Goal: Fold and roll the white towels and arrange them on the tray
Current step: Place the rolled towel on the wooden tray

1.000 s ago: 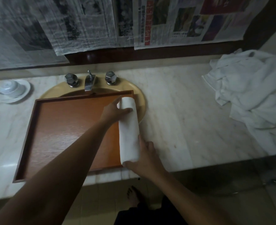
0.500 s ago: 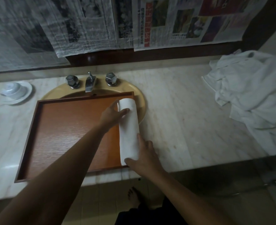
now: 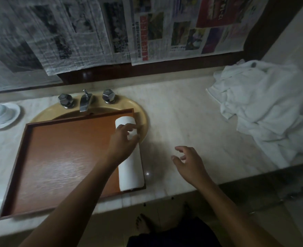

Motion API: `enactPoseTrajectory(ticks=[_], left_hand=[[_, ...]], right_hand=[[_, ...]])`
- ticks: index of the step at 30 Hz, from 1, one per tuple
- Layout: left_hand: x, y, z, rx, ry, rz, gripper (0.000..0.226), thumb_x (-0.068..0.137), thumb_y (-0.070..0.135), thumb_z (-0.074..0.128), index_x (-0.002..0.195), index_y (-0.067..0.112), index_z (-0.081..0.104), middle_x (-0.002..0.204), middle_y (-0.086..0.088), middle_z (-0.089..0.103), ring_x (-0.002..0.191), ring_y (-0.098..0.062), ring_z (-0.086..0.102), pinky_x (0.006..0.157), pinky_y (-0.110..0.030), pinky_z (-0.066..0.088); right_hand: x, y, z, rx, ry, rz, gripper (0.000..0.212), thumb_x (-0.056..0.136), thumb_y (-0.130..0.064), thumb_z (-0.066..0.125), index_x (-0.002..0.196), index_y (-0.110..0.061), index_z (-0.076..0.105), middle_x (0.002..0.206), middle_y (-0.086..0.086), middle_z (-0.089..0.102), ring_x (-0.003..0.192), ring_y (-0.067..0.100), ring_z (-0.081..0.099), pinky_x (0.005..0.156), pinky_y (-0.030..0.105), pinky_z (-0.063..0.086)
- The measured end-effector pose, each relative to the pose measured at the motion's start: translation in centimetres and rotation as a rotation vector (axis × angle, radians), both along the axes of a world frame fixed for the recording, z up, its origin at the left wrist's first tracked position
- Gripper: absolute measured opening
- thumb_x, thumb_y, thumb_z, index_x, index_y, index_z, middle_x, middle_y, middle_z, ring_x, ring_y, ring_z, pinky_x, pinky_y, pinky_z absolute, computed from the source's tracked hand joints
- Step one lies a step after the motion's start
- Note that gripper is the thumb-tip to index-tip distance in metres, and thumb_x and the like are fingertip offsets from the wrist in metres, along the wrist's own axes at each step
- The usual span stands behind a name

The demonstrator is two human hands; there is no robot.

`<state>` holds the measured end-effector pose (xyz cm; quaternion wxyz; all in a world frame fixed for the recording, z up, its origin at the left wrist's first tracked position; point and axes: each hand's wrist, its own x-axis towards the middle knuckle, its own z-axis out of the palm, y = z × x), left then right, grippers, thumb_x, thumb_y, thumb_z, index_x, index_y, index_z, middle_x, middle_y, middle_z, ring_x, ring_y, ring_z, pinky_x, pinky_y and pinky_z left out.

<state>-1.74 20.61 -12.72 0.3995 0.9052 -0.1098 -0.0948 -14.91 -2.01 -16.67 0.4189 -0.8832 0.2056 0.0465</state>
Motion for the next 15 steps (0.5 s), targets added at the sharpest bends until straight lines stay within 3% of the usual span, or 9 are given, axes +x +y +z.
enactPoseTrajectory(ticks=[3, 6, 10, 15], left_hand=[[-0.4, -3.3, 0.6, -0.012, -0.033, -0.063, 0.026, 0.095, 0.025, 0.068, 0.121, 0.021, 0.070, 0.115, 0.000, 0.066, 0.102, -0.017, 0.064, 0.087, -0.030, 0.051], [-0.4, -6.8, 1.0, -0.025, -0.060, -0.129, 0.026, 0.095, 0.022, 0.069, 0.120, 0.022, 0.071, 0.112, 0.002, 0.068, 0.099, -0.013, 0.064, 0.079, -0.021, 0.047], [0.3, -12.7, 0.8, -0.048, -0.069, -0.178, 0.022, 0.092, 0.027, 0.070, 0.114, 0.028, 0.072, 0.105, 0.009, 0.069, 0.092, -0.008, 0.066, 0.084, -0.033, 0.055], [1.0, -22.3, 1.1, -0.093, -0.045, -0.201, 0.019, 0.091, 0.019, 0.072, 0.105, 0.032, 0.073, 0.097, 0.012, 0.071, 0.087, -0.004, 0.068, 0.080, -0.023, 0.053]], right_hand=[[-0.1, -3.6, 0.6, -0.010, -0.050, -0.063, 0.035, 0.099, -0.031, 0.066, 0.133, -0.025, 0.061, 0.131, -0.002, 0.055, 0.101, 0.007, 0.056, 0.076, 0.010, 0.039], [0.0, -7.7, 1.3, -0.056, -0.112, -0.133, 0.030, 0.097, -0.028, 0.069, 0.127, -0.025, 0.065, 0.125, -0.001, 0.059, 0.095, 0.005, 0.057, 0.072, 0.000, 0.036], [0.7, -14.2, 2.6, -0.094, -0.196, -0.225, 0.026, 0.094, -0.024, 0.071, 0.120, -0.027, 0.067, 0.119, -0.003, 0.062, 0.092, 0.005, 0.058, 0.074, -0.003, 0.035], [2.2, -23.8, 4.1, -0.185, -0.296, -0.281, 0.029, 0.092, -0.019, 0.073, 0.120, -0.021, 0.068, 0.116, -0.002, 0.063, 0.092, 0.007, 0.058, 0.075, 0.003, 0.036]])
